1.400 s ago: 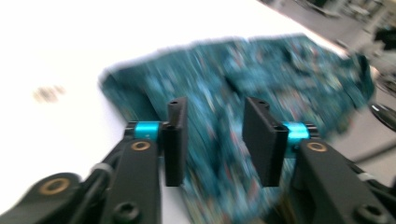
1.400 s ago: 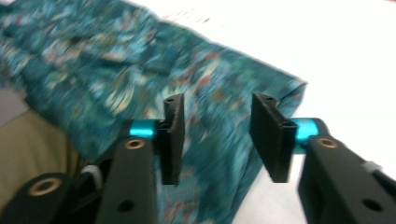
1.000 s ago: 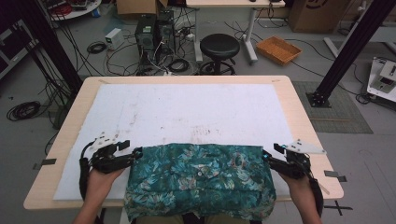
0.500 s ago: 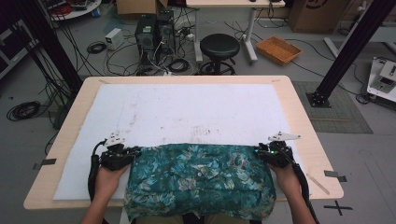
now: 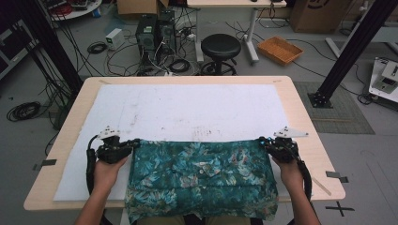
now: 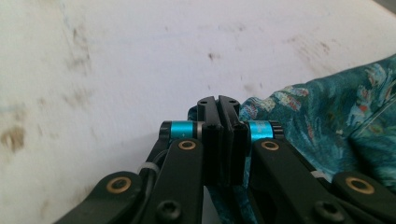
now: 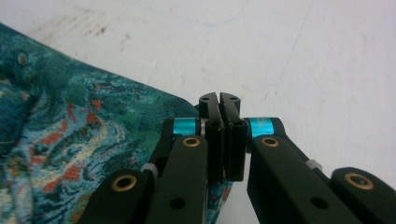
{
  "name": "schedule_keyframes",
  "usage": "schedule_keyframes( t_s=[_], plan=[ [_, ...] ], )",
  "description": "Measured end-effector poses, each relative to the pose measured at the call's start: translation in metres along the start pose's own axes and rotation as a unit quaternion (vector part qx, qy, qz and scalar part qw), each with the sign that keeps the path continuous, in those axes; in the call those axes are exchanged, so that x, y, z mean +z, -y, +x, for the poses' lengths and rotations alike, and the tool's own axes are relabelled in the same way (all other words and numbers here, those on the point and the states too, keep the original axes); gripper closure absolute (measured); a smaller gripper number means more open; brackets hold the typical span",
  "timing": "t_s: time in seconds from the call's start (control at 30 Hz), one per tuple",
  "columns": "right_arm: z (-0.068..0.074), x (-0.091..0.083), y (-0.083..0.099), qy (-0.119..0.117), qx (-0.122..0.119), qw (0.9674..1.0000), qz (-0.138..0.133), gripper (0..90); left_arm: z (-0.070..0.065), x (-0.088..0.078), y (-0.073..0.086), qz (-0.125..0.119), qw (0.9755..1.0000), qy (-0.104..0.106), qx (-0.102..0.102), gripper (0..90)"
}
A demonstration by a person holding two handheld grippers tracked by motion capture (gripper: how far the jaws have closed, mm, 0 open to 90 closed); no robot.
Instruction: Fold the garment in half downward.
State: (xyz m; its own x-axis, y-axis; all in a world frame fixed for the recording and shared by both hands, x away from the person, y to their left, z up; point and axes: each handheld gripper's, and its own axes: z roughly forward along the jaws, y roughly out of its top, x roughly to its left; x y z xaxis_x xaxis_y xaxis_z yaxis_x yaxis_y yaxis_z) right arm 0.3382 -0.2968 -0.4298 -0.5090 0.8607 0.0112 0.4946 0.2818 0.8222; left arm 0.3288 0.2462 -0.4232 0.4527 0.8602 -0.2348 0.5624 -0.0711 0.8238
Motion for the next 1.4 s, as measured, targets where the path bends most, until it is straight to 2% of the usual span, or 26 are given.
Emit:
schedule_keyframes(
  t_s=[0.17,0.3,0.43,0.6,0.77,0.8,0.83,0.87,0.9,1.0,1.03,1.1,1.17,1.27,1.33,1.4],
  plan=[
    [-0.018,0.01,-0.02,0.0,0.02,0.9996,-0.018,89.8,0.008,0.015,-0.028,-0.008,1.0,-0.002,0.004,87.8],
    [-0.031,0.025,-0.044,0.014,0.02,0.9995,-0.018,89.7,0.012,0.038,-0.048,-0.004,0.9998,-0.02,0.004,87.7],
    [-0.044,0.041,-0.062,0.031,0.027,0.999,-0.016,89.7,0.018,0.056,-0.062,-0.005,0.9997,-0.026,0.0,87.7],
    [-0.053,0.06,-0.07,0.044,0.035,0.9983,-0.012,89.7,0.024,0.073,-0.067,0.005,0.9991,-0.042,0.005,87.7],
    [-0.055,0.074,-0.069,0.06,0.04,0.9973,-0.015,89.6,0.028,0.088,-0.063,0.006,0.9985,-0.054,-0.003,87.4],
    [-0.055,0.076,-0.068,0.063,0.044,0.9969,-0.014,89.7,0.026,0.09,-0.06,0.008,0.9976,-0.069,0.005,85.6],
    [-0.055,0.078,-0.067,0.062,0.047,0.9969,-0.011,89.6,0.024,0.093,-0.057,0.008,0.9967,-0.08,0.01,79.1],
    [-0.054,0.08,-0.066,0.062,0.048,0.9969,-0.004,89.1,0.022,0.095,-0.053,0.011,0.9966,-0.081,0.012,72.1],
    [-0.053,0.081,-0.065,0.065,0.045,0.9968,0.002,87.4,0.021,0.094,-0.051,0.011,0.9966,-0.081,0.014,70.9],
    [-0.05,0.077,-0.065,0.077,0.049,0.9958,-0.003,74.5,0.018,0.087,-0.048,0.002,0.997,-0.076,0.013,62.2],
    [-0.049,0.074,-0.065,0.076,0.055,0.9956,-0.008,73.1,0.017,0.083,-0.048,-0.004,0.9971,-0.075,0.012,58.8],
    [-0.047,0.065,-0.065,0.074,0.049,0.9959,-0.019,70.0,0.014,0.071,-0.048,-0.019,0.9976,-0.066,0.008,50.0],
    [-0.044,0.055,-0.064,0.07,0.047,0.9961,-0.026,68.9,0.01,0.06,-0.047,-0.03,0.9979,-0.054,0.017,49.9],
    [-0.041,0.041,-0.057,0.05,0.054,0.9965,-0.04,66.9,0.0,0.048,-0.04,-0.032,0.999,-0.017,0.025,49.6],
    [-0.039,0.034,-0.051,0.023,0.065,0.9966,-0.045,65.5,-0.008,0.044,-0.033,-0.024,0.999,0.007,0.036,49.2],
    [-0.034,0.029,-0.045,0.001,0.067,0.997,-0.04,64.8,-0.016,0.043,-0.026,-0.004,0.9982,0.027,0.054,48.6]
  ],
)
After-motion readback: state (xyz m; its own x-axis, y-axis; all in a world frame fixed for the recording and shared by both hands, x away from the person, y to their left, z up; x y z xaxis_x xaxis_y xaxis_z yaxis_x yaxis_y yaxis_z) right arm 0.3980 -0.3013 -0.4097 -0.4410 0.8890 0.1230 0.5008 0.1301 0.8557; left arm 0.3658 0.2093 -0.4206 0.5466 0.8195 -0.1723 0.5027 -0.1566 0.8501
